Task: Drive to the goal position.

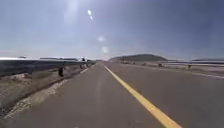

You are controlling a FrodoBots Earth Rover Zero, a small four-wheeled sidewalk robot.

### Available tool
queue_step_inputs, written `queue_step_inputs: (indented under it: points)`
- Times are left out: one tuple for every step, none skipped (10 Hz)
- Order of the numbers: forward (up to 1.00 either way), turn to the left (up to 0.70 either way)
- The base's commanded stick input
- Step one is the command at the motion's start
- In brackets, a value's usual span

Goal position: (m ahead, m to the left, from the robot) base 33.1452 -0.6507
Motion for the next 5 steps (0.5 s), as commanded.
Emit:
queue_step_inputs:
  points:
    - [0.85, 0.34]
    - [0.85, 0.34]
    - [0.85, 0.0]
    - [0.85, 0.0]
    - [0.85, 0.0]
